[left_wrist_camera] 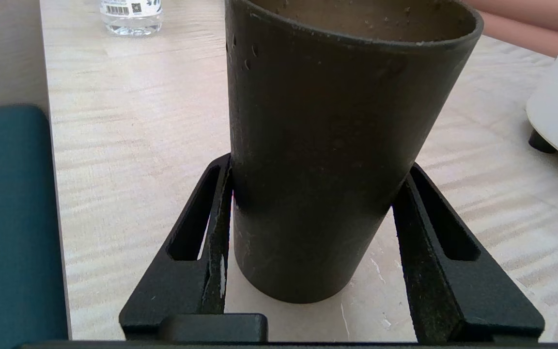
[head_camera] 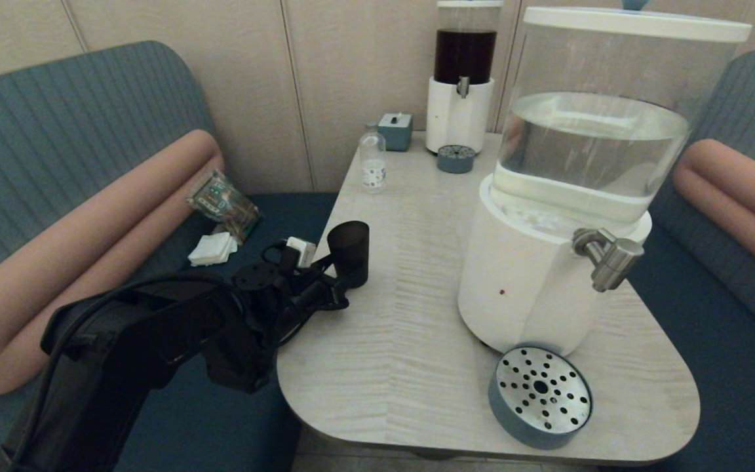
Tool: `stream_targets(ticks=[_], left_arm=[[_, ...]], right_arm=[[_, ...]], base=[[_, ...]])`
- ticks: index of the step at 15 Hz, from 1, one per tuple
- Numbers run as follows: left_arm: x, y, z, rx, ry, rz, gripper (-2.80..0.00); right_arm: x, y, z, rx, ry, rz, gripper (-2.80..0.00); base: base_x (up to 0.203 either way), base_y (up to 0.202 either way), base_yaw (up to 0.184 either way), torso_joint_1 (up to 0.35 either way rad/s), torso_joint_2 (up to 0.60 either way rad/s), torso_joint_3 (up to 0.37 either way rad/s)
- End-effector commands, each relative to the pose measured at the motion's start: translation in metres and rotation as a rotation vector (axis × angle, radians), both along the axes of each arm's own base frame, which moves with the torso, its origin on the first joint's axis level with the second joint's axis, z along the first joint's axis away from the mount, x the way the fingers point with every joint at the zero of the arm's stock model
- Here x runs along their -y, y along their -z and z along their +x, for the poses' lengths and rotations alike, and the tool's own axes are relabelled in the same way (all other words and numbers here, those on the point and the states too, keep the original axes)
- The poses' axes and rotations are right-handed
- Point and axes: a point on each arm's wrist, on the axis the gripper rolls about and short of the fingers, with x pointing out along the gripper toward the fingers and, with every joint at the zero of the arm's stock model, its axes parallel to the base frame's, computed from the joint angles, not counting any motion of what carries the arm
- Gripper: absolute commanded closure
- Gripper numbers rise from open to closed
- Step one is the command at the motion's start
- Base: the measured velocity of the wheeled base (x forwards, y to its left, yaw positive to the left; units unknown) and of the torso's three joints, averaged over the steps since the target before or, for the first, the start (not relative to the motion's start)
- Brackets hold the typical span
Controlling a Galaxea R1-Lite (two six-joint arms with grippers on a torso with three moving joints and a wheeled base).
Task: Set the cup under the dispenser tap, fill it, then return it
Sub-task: Place the cup next to the water dispenser
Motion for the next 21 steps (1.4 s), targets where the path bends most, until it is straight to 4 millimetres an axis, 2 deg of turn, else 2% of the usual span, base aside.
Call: stream_targets(ticks=[1,7,8,9,17,19,21], left_arm=[[0.0,-0.001,0.0,0.007,0.0,-0.003,0.0],[0.0,-0.002,-0.001,0.006,0.0,-0.003,0.0],[0.0,-0.002,-0.001,0.006,0.0,-0.003,-1.18],[0.001,-0.002,0.0,0.007,0.0,-0.005,-2.8],[0.0,-0.005,-0.003,0.005,0.002,-0.003,-2.8],[-0.001,-0.007,-0.01,-0.013,0.003,0.003,-2.8],[-0.003,-0.01,-0.026,-0.055,0.008,0.015,-2.8]], right_arm=[[0.0,0.0,0.0,-0.001,-0.001,-0.001,0.0],[0.0,0.0,0.0,0.0,0.0,-0.001,0.0],[0.0,0.0,0.0,0.0,-0.001,-0.001,0.0],[0.0,0.0,0.0,-0.001,-0.001,-0.001,0.0],[0.0,0.0,0.0,0.0,-0.001,-0.001,0.0],[0.0,0.0,0.0,-0.001,0.0,-0.001,0.0],[0.0,0.0,0.0,-0.001,0.0,-0.001,0.0]], base=[[0.0,0.0,0.0,0.0,0.0,0.0],[0.0,0.0,0.0,0.0,0.0,0.0],[0.0,0.0,0.0,0.0,0.0,0.0],[0.0,0.0,0.0,0.0,0.0,0.0],[0.0,0.0,0.0,0.0,0.0,0.0],[0.0,0.0,0.0,0.0,0.0,0.0],[0.0,0.0,0.0,0.0,0.0,0.0]])
